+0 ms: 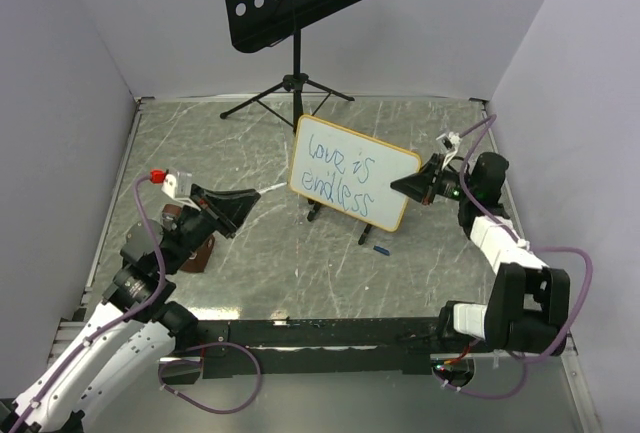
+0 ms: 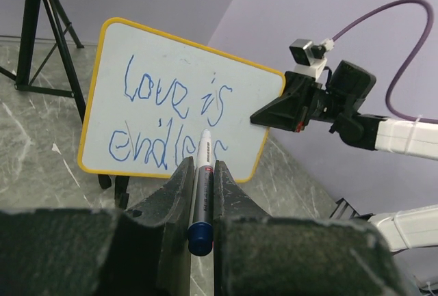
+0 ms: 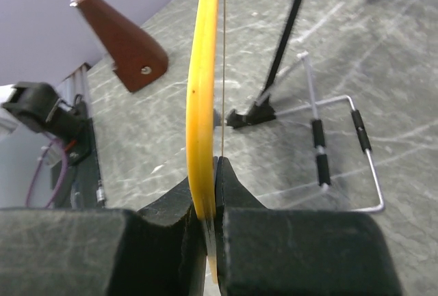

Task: Write a sentence on the whiteboard
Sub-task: Place the whiteboard on the whiteboard stand.

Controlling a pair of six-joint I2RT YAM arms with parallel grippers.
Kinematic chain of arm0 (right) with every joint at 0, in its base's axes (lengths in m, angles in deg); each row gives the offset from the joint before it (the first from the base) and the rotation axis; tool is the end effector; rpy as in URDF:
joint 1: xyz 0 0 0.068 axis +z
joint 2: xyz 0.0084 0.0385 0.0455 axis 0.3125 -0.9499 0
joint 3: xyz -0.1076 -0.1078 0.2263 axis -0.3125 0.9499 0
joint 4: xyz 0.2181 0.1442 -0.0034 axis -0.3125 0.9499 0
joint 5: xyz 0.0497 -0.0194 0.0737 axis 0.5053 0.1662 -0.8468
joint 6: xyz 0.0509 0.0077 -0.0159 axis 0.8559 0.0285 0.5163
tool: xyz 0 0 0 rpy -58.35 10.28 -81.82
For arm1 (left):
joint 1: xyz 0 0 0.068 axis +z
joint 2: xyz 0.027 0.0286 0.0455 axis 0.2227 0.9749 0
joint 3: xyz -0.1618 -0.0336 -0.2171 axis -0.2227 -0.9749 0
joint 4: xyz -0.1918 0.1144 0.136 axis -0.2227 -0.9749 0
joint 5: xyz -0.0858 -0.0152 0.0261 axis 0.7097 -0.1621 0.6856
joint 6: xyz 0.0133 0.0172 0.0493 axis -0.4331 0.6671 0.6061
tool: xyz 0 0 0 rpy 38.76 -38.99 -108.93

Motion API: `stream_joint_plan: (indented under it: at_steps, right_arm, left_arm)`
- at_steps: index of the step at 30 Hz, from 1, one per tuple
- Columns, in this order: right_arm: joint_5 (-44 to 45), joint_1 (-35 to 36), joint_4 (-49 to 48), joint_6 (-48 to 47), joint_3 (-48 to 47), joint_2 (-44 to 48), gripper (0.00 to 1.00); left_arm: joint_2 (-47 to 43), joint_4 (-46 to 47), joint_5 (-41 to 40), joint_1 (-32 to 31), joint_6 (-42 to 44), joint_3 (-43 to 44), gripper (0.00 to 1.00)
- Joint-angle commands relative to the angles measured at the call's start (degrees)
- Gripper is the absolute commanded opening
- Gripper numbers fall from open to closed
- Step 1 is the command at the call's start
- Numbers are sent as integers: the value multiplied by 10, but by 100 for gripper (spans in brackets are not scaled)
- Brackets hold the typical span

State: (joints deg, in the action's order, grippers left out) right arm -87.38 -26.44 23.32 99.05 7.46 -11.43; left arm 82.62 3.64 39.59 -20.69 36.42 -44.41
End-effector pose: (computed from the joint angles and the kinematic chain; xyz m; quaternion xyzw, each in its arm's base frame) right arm 0.2544 -0.0023 0.2627 -0.2675 0.6734 0.4772 0.4973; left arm 0.1060 -0.0747 0.3412 0.0498 0.6419 -0.4406 0.6255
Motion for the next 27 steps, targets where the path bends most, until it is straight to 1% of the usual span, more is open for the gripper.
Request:
stream_joint_plan:
  at_steps: [1,5,8,11,13,16,17,19,23,24,25,27]
  right_arm:
    - [3,1,-258,68,43,-23,0]
    - [5,-1,-323,85,55,-65,0]
    - [1,-14,-346,98,62,-91,0]
    - [-3,-27,-358,101,69,-111,0]
    - [-13,-35,-340,97,68,-124,0]
    - [-20,-41,-377,137,77,-137,0]
    - [-19,-41,-370,137,77,-137,0]
    - [-18,-41,-304,112,70,-128,0]
    - [-19,-41,-250,81,77,-107,0]
    - [-15,-41,-223,69,76,-96,0]
    - [-7,-41,-166,55,71,-93,0]
    - [10,-41,-113,15,57,-88,0]
  left_arm:
    - [-15,20,-1,3,-28,-16,1]
    - [-16,16,0,3,-29,-18,1]
    - [-14,15,4,3,-30,-20,1]
    - [-14,19,5,3,-34,-25,1]
    - [-15,20,5,3,-34,-29,1]
    - [-15,23,5,3,-35,-32,1]
    - [-15,24,5,3,-35,-33,1]
    - [-15,26,7,3,-36,-34,1]
    - [-19,22,6,3,-36,-32,1]
    - [-20,22,6,3,-36,-34,1]
    - [-21,23,7,4,-36,-35,1]
    - [-22,27,10,3,-39,-39,1]
